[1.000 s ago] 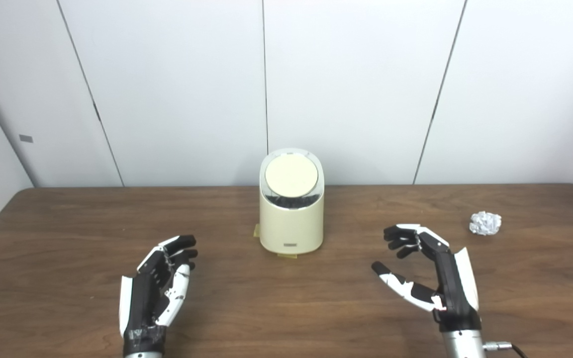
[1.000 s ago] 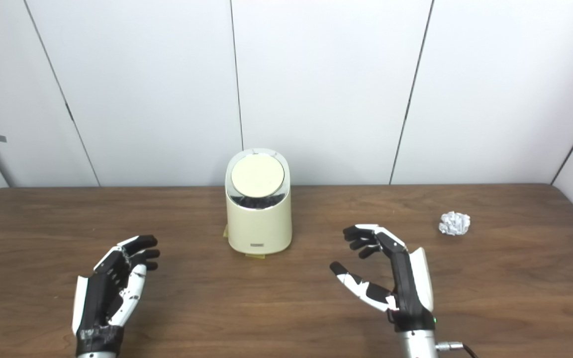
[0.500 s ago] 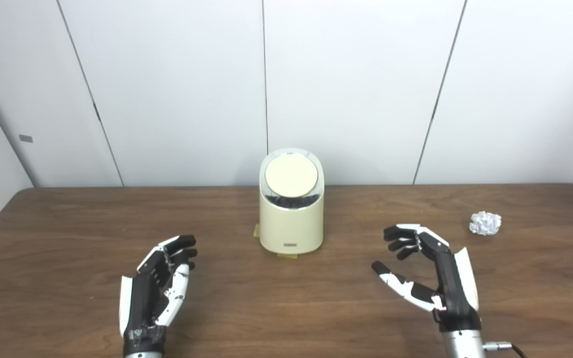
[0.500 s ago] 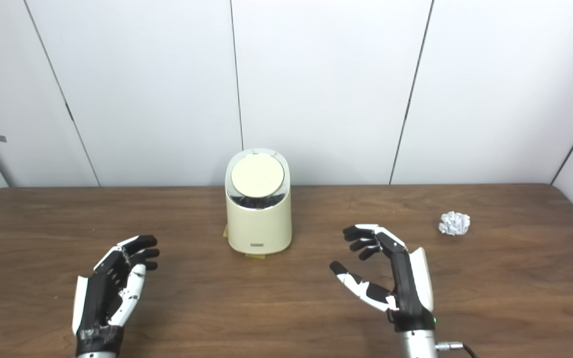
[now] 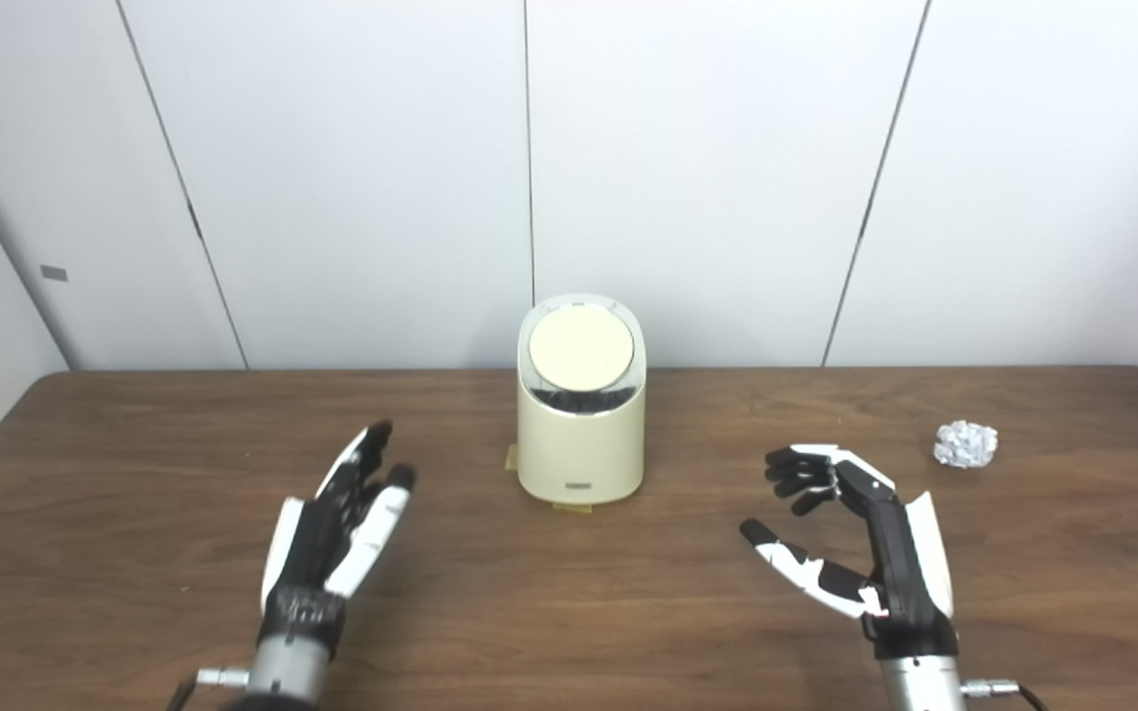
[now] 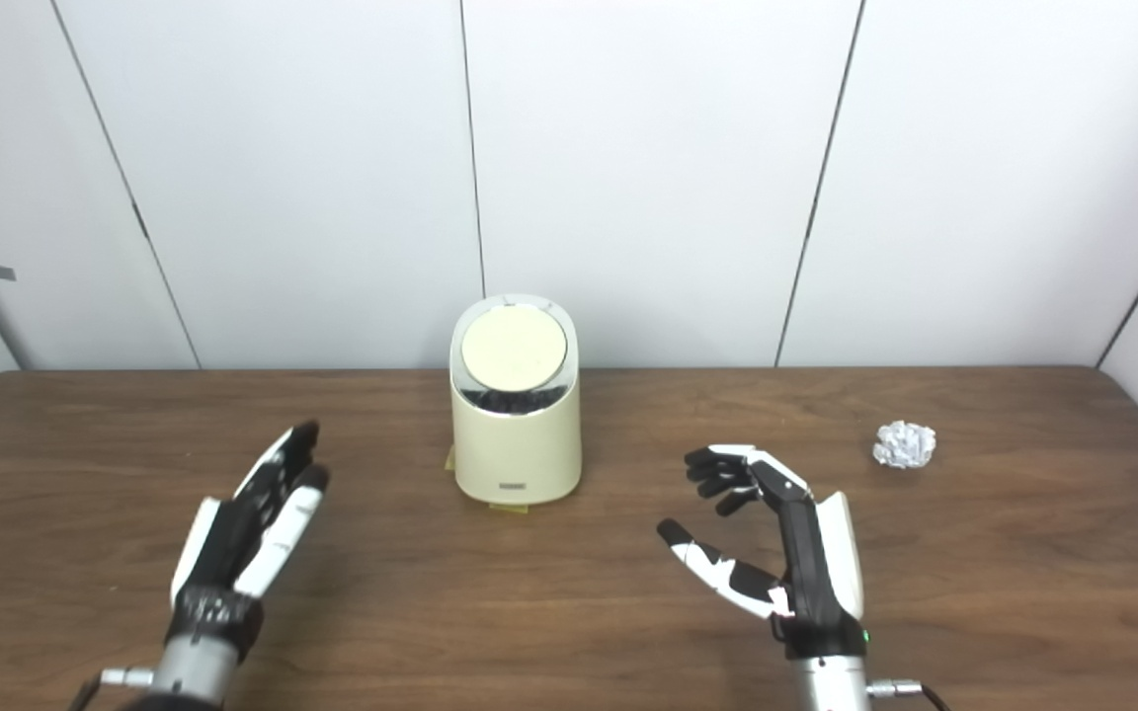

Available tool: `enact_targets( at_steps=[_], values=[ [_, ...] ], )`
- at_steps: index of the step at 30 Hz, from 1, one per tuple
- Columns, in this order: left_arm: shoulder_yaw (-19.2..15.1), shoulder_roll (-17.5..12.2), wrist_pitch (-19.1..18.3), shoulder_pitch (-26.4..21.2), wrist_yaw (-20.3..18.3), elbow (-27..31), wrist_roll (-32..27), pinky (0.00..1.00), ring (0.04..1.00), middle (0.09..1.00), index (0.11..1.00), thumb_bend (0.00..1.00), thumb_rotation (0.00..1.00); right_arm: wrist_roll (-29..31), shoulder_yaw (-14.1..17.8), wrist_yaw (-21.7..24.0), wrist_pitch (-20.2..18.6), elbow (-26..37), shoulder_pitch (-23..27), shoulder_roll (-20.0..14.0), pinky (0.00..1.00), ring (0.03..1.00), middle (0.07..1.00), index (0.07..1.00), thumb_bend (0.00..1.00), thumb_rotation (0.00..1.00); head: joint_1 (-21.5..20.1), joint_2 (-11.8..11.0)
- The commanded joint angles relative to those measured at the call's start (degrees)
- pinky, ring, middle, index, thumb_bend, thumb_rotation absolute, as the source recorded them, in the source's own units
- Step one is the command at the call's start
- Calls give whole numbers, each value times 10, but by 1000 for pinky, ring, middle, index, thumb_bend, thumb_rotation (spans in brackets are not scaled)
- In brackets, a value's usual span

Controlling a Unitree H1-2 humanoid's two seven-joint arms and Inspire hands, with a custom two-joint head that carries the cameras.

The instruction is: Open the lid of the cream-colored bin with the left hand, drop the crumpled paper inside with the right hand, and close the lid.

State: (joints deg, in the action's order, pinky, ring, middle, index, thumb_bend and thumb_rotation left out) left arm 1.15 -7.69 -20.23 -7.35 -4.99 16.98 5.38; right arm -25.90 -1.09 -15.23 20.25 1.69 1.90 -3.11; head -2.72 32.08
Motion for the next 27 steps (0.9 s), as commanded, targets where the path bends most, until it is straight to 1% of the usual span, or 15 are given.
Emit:
enact_targets(
  at_steps=[1, 2, 4, 5, 7, 9, 12, 13, 15, 16, 18, 20, 23, 26, 27],
  values=[
    [11, -11, -53, -54, -24, 28, 8, 999, 1000, 999, 999, 829, 749, -9, -1, -8, 10, -33, -15, -4, 373, 498, 569, 590, 367, 133, 0, 1],
    [15, -15, -63, -69, -33, 27, 15, 1000, 1000, 1000, 1000, 834, 752, -9, -1, -8, 8, -33, -15, -4, 383, 505, 571, 590, 367, 136, 0, 1],
    [22, -16, -67, -96, -52, 21, 37, 1000, 1000, 1000, 1000, 833, 798, -11, -2, -8, 2, -30, -17, -3, 396, 516, 575, 589, 368, 150, 1, 0],
    [21, -13, -67, -109, -63, 16, 45, 1000, 1000, 1000, 1000, 823, 833, -12, -2, -8, 1, -29, -17, -3, 401, 520, 577, 590, 366, 161, 2, -1],
    [17, -3, -67, -136, -84, 1, 61, 1000, 1000, 1000, 1000, 812, 865, -12, -3, -8, 2, -30, -16, -4, 401, 521, 581, 590, 364, 159, 2, -2],
    [4, 16, -67, -159, -106, -15, 84, 1000, 1000, 1000, 1000, 821, 876, -10, -4, -8, 3, -30, -16, -3, 389, 510, 575, 589, 364, 159, 3, -1],
    [-40, 68, -67, -192, -150, -40, 138, 1000, 1000, 1000, 1000, 850, 767, -7, -4, -8, 3, -31, -15, -2, 379, 498, 565, 590, 364, 149, 2, -1],
    [-58, 86, -67, -201, -166, -46, 157, 1000, 1000, 1000, 1000, 843, 708, -7, -5, -9, 4, -32, -15, -2, 370, 490, 562, 591, 363, 144, 2, -1],
    [-94, 123, -67, -218, -196, -58, 202, 1000, 1000, 1000, 1000, 836, 635, -8, -5, -9, 4, -32, -16, 0, 330, 453, 540, 593, 364, 135, 0, -1],
    [-114, 142, -67, -226, -211, -63, 224, 1000, 1000, 1000, 1000, 839, 595, -8, -6, -10, 5, -32, -15, 0, 329, 453, 539, 591, 366, 139, -1, -1],
    [-149, 175, -67, -244, -236, -72, 268, 1000, 1000, 1000, 1000, 834, 569, -7, -7, -9, 5, -31, -16, 1, 342, 463, 543, 590, 367, 148, -3, -1],
    [-170, 198, -67, -258, -254, -78, 313, 1000, 1000, 1000, 1000, 821, 539, -6, -8, -9, 4, -29, -17, 2, 349, 467, 540, 590, 369, 157, -3, 0],
    [-185, 215, -67, -271, -255, -94, 353, 1000, 1000, 1000, 1000, 819, 526, -8, -8, -10, 3, -30, -17, 3, 324, 437, 519, 590, 367, 160, -4, -1],
    [-187, 223, -67, -278, -232, -106, 369, 1000, 1000, 1000, 1000, 839, 523, -14, -9, -13, 5, -33, -17, 2, 295, 414, 515, 589, 362, 176, -4, -2],
    [-187, 224, -67, -278, -224, -108, 369, 1000, 1000, 1000, 1000, 844, 523, -15, -9, -13, 6, -34, -16, 2, 299, 421, 515, 588, 360, 177, -3, -3]
  ],
)
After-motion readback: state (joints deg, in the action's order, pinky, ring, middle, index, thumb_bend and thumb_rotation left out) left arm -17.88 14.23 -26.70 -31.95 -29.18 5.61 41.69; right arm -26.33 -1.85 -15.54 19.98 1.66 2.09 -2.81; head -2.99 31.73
